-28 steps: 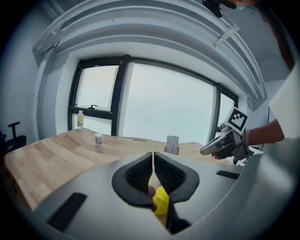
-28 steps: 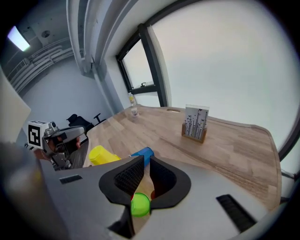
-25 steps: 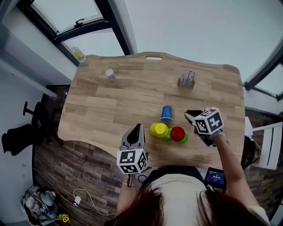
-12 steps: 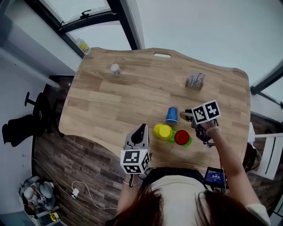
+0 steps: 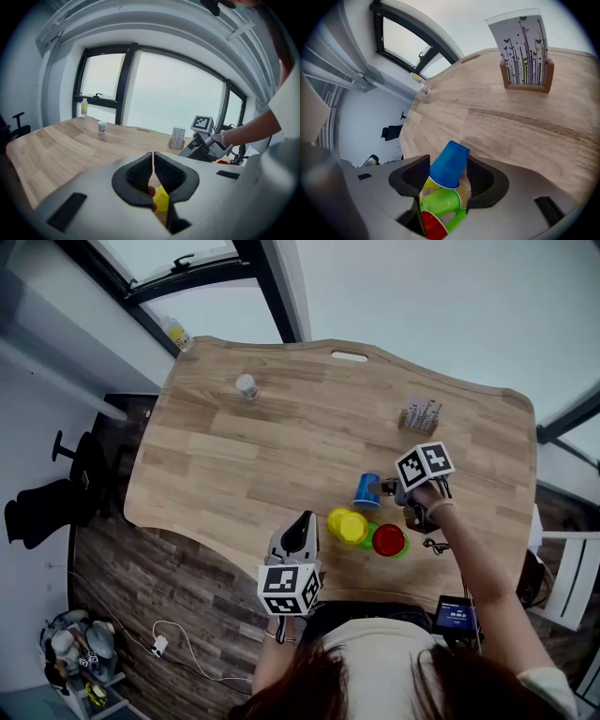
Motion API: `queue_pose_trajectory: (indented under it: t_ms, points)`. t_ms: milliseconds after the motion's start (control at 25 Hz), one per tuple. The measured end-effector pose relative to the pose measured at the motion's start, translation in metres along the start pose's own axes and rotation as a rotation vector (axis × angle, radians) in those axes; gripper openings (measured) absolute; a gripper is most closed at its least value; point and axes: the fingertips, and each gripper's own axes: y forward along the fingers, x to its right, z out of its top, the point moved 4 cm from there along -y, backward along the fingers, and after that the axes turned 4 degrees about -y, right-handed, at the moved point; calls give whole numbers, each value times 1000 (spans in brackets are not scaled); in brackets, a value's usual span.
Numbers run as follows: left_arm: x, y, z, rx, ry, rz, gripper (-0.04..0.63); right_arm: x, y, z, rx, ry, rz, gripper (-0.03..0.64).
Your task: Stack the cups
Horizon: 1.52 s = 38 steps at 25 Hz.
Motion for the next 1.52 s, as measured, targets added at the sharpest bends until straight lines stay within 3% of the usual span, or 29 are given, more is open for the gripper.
queue_pose_trajectory:
  t_ms: [320,760,1520]
  points:
    - [-4,6,-7,-23,-21,15,29,12,24,5,-33,147,30,275]
    - [-9,4,-10,-27,-32,29,29,17,35,2,-35,247,69,270]
    - [3,-8,-1,19,-3,-2,29,-6,-23,7,265,229,147,261]
